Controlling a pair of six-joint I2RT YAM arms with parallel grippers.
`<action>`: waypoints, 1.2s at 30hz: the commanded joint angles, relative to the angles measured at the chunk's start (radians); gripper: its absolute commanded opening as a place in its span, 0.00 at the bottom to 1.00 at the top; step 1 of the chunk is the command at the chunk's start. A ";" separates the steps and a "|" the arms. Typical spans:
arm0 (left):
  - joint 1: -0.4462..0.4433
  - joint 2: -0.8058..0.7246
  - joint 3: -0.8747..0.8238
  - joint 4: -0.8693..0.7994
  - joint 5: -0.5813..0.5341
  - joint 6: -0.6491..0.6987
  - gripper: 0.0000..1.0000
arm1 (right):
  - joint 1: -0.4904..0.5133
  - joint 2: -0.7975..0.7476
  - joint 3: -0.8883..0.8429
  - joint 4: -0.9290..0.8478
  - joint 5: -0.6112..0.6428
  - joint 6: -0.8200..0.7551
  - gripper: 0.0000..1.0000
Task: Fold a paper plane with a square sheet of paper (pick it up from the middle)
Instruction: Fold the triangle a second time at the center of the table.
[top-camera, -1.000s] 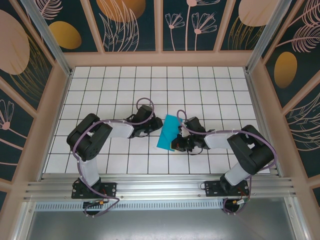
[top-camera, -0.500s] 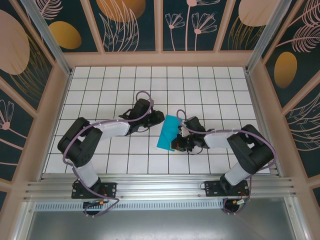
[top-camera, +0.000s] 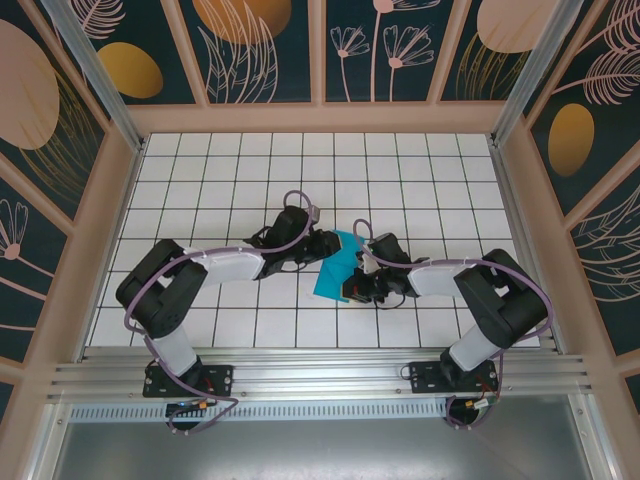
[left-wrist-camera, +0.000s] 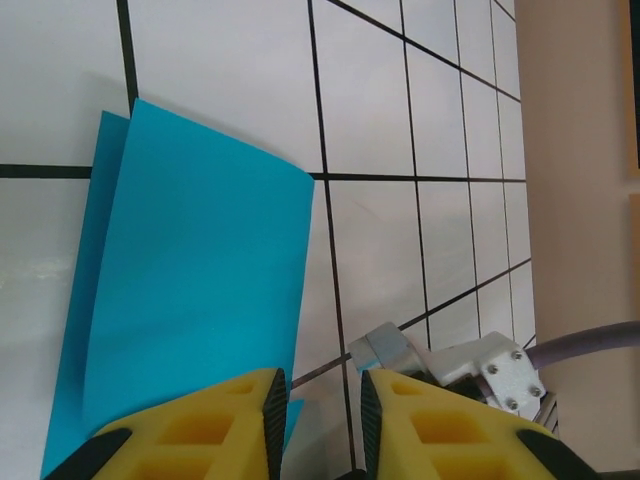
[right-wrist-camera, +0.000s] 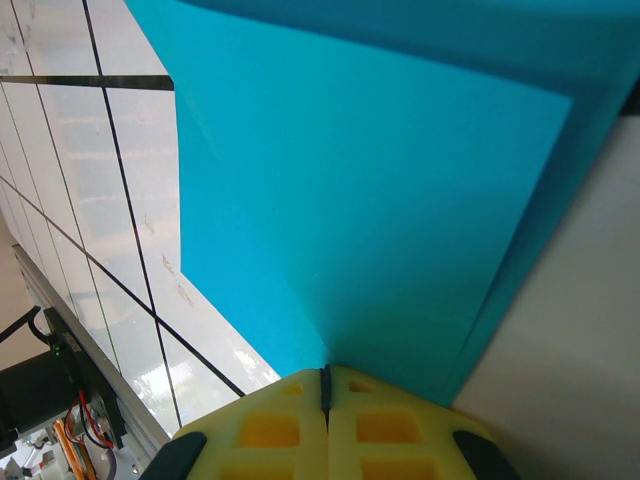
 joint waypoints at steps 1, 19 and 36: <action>0.003 0.049 -0.018 0.079 0.041 -0.032 0.29 | 0.000 0.046 -0.027 -0.128 0.123 -0.011 0.00; 0.001 0.134 -0.003 0.117 0.069 -0.019 0.29 | -0.001 -0.015 -0.012 -0.165 0.157 -0.017 0.00; 0.001 0.214 0.014 0.045 0.019 0.022 0.29 | -0.004 -0.108 0.047 -0.119 0.086 0.024 0.00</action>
